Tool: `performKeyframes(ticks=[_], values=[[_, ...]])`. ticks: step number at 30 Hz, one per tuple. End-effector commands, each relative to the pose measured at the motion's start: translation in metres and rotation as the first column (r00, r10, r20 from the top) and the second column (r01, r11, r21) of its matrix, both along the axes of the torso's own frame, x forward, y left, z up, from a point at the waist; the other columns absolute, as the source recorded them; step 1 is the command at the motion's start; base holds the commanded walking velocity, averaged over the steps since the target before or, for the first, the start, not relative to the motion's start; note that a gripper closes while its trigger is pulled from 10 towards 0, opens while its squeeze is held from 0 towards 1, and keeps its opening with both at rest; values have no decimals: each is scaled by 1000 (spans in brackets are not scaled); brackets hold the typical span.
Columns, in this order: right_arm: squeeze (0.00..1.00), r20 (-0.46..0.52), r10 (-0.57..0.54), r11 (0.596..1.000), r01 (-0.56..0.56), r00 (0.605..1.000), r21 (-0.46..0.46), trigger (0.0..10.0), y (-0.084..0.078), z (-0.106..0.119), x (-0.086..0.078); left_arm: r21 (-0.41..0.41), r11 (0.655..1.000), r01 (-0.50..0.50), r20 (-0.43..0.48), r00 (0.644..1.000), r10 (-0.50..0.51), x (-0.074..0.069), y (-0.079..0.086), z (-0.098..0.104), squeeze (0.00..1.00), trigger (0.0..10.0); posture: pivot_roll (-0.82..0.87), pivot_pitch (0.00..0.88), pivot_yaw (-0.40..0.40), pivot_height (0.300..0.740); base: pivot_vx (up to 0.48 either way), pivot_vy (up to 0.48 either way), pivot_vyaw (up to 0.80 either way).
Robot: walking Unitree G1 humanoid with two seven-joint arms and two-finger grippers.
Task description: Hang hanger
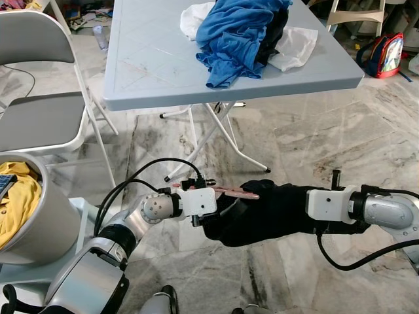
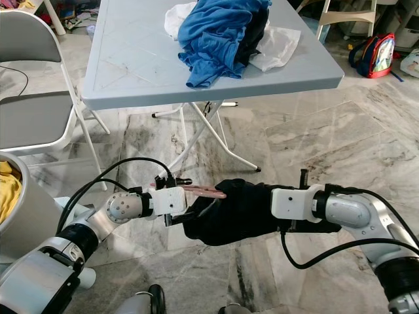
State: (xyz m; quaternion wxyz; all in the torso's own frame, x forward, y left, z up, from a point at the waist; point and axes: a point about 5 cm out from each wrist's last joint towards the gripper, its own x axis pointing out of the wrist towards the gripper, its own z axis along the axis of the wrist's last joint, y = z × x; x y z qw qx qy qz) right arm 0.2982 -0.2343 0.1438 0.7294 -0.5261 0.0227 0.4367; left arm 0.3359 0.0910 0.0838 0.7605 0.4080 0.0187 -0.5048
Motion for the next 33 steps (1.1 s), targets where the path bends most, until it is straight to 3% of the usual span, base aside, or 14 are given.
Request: performKeyframes(ticks=[1, 11, 23, 33], values=[[0, 11, 10, 1000, -10, 1000, 4, 10000, -2, 5, -1, 7, 1000, -2, -1, 1000, 2, 2, 0, 1, 0, 0, -98, 211, -18, 740, 0, 0, 0], [0, -30, 20, 1000, -20, 999, 12, 10000, -4, 4, -5, 17, 998, -53, 63, 997, 52, 6, 1, 3, 0, 0, -104, 209, -19, 740, 0, 0, 0], [0, -62, 29, 1000, -28, 998, 11, 10000, -4, 0, -8, 12, 999, -39, 111, 993, 37, 9, -5, 10, 0, 0, -107, 208, -20, 740, 0, 0, 0], [0, -57, 32, 999, -31, 998, 17, 10000, -2, 0, -8, 12, 1000, -18, 84, 996, 17, 6, -12, 7, 0, 0, -110, 206, -18, 740, 0, 0, 0]])
